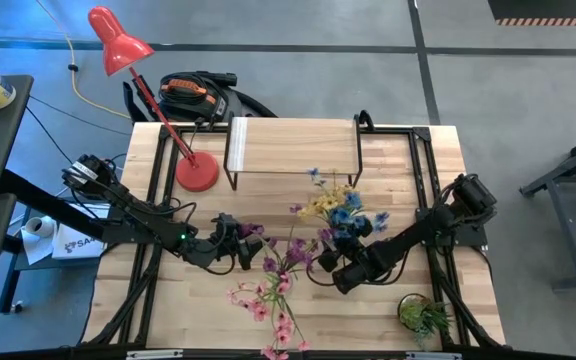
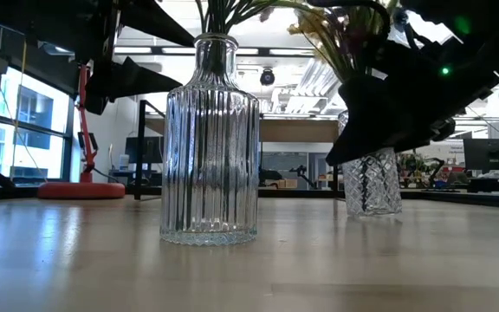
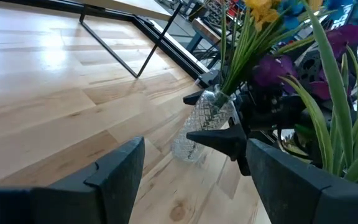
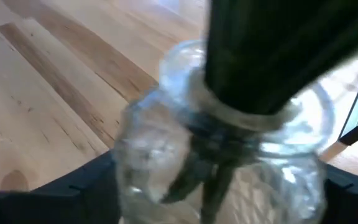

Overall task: Pick and place flowers into a vace then onto a shelf
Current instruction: Put the top vase on the shelf

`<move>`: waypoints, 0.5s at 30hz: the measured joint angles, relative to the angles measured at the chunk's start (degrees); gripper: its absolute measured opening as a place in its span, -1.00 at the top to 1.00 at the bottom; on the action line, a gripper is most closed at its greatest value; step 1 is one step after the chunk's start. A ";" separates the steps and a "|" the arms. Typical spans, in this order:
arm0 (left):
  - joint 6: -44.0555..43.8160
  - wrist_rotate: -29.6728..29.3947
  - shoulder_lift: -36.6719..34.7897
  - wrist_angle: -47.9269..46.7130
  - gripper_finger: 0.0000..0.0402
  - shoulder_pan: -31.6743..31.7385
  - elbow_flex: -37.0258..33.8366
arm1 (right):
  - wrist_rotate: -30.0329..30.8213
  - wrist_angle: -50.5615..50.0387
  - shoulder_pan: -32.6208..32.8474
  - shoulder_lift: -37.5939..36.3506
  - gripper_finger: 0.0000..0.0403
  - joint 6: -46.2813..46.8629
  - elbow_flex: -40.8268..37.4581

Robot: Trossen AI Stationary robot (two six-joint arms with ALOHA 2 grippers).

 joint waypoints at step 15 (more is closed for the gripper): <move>0.00 -0.02 0.02 0.00 -0.58 0.00 0.00 | -2.32 -0.30 0.57 -0.28 -0.19 3.03 0.22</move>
